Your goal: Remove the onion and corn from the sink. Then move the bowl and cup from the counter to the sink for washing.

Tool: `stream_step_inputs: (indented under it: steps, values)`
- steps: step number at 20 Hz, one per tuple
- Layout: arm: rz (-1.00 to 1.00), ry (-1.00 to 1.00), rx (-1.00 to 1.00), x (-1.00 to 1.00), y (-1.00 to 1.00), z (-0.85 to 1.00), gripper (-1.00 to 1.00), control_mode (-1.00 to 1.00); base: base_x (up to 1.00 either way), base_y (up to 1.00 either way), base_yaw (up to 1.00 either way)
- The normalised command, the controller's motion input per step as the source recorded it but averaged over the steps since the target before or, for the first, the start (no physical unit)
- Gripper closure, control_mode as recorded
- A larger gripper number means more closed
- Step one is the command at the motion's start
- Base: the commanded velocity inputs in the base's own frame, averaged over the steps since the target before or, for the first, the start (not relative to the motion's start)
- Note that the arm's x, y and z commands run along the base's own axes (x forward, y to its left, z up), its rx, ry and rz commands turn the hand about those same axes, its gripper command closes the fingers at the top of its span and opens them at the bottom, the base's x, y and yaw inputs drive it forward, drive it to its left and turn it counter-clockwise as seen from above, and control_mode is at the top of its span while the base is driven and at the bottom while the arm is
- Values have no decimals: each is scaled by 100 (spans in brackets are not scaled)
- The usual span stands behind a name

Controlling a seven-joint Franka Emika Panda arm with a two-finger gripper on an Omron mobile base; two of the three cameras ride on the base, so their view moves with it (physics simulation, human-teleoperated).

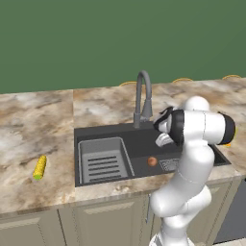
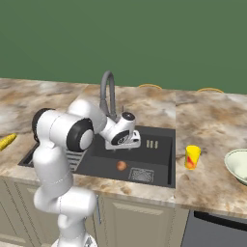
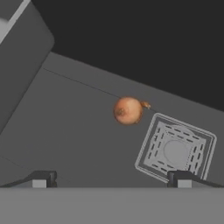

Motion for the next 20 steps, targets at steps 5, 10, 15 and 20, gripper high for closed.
stream_step_inputs:
  steps: [5, 10, 15, 20]
  values:
    - [-4, 0, 1, 30, 0, -25, -100, -100, 0, 0, 0]
    - [-7, 0, 2, 28, 0, -20, -100, -100, 0, 0, 0]
    - [-11, 0, 1, 25, 0, -23, -100, -100, 0, 0, 0]
    - [-15, 0, 1, 23, 0, -23, -100, -100, 0, 0, 0]
